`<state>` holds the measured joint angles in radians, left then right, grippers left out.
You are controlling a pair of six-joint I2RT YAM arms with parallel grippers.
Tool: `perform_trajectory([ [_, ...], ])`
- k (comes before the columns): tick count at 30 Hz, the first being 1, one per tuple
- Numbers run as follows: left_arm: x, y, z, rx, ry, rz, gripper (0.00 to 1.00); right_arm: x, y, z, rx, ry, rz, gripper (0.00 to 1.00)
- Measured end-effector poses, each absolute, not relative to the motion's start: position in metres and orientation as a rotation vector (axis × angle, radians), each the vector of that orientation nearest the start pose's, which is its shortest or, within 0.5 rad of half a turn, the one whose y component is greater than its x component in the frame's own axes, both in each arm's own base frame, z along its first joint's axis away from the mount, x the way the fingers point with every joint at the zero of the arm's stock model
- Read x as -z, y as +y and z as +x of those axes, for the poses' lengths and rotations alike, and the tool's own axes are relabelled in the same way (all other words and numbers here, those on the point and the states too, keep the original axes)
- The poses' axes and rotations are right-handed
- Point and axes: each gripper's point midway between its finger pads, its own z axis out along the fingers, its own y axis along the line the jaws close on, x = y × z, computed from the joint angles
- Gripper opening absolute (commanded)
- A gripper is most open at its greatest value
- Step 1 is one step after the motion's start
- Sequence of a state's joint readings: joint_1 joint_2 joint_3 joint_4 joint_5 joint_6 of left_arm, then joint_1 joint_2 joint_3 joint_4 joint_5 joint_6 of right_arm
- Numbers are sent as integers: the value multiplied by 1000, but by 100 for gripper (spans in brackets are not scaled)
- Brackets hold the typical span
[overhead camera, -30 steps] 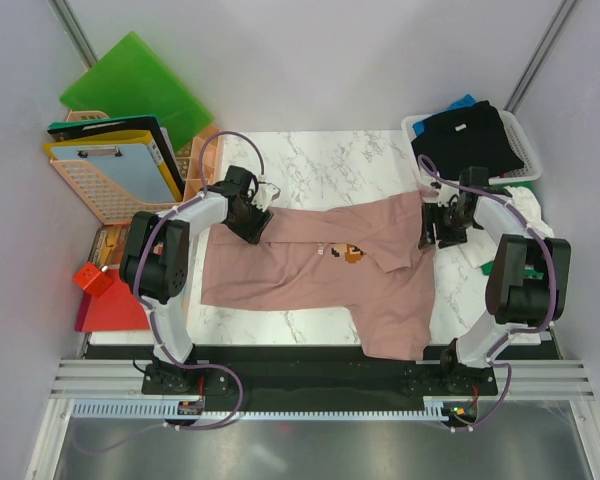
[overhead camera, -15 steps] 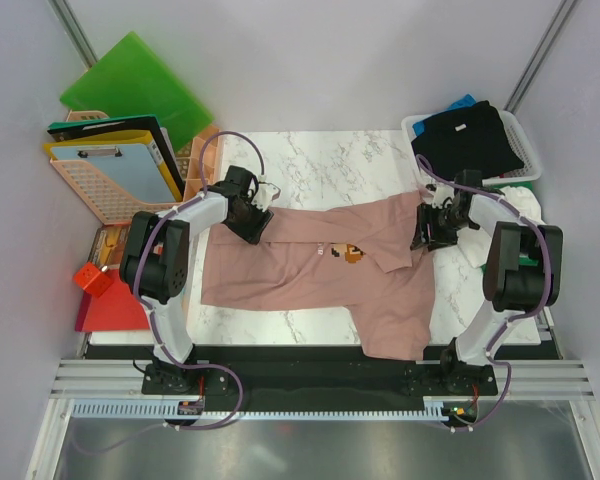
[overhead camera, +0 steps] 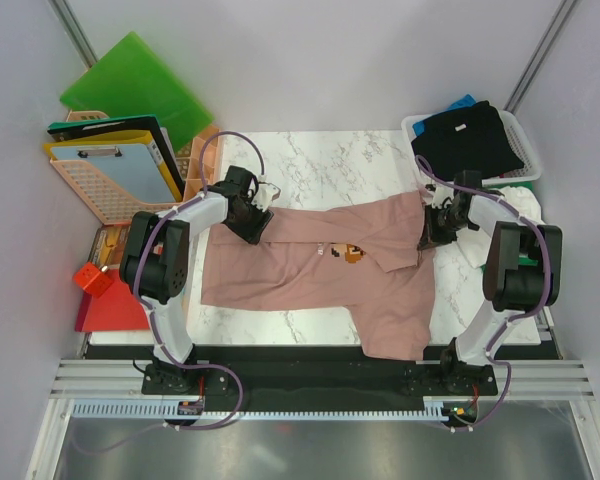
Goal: Fold and stack the t-shirts
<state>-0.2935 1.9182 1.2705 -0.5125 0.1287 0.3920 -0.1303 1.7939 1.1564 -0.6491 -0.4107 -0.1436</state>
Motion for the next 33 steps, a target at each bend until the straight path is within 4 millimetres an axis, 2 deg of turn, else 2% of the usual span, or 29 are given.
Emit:
perform_trajectory([
  [5, -17, -124, 387, 147, 2551, 950, 61, -50, 17, 338, -483, 2744, -139, 2],
  [8, -17, -124, 387, 147, 2551, 951, 61, -65, 16, 336, -457, 2722, -160, 8],
  [11, -17, -124, 387, 147, 2550, 952, 61, -75, 13, 338, -433, 2705, -178, 28],
  [12, -17, -124, 387, 147, 2550, 953, 61, -76, 12, 338, -426, 2705, -183, 39],
  [15, -17, -124, 387, 147, 2550, 953, 61, -75, 6, 334, -398, 2726, -184, 50],
  [20, -17, -124, 386, 147, 2548, 960, 61, -73, -3, 328, -373, 2754, -167, 52],
  [29, -17, -126, 386, 146, 2544, 969, 61, -73, 2, 330, -424, 2738, -156, 50],
  [33, -17, -125, 386, 144, 2544, 969, 61, -61, 5, 334, -461, 2753, -139, 49],
])
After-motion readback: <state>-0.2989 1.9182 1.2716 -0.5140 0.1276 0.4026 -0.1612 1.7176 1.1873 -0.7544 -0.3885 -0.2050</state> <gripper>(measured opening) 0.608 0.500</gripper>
